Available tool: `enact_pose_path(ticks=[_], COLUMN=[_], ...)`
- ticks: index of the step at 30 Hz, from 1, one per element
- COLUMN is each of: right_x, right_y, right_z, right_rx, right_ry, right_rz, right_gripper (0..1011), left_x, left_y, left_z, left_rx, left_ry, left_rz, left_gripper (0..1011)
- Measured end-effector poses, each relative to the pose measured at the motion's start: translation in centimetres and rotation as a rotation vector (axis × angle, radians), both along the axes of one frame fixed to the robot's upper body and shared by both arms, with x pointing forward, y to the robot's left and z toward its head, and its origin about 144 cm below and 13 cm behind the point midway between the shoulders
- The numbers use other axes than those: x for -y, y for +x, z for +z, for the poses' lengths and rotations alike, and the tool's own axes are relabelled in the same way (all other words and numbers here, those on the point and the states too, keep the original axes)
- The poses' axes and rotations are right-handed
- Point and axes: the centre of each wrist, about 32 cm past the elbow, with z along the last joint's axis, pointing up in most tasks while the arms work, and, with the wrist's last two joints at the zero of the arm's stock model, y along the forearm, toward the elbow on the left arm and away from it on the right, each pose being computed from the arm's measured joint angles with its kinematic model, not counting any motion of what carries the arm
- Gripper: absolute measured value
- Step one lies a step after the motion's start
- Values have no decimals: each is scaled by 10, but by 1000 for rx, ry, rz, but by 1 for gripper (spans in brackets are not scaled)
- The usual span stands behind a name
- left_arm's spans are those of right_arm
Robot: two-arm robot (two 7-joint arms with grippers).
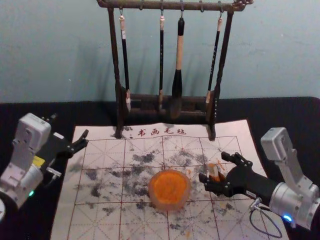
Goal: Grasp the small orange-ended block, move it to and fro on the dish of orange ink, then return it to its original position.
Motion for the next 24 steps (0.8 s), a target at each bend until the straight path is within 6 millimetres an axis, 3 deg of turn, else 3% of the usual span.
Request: enact_pose_path(ticks=[24], right_x=[-2], right_y=[8], right_z=[-1], right_rx=[-40], right_ry=[-7], right_rz=[0], right_gripper=[1002], left_x=[0], left_y=[0], left_z=[0], left_rx=[0], left_ry=[0], left_rz=[0], left_gripper=[1001])
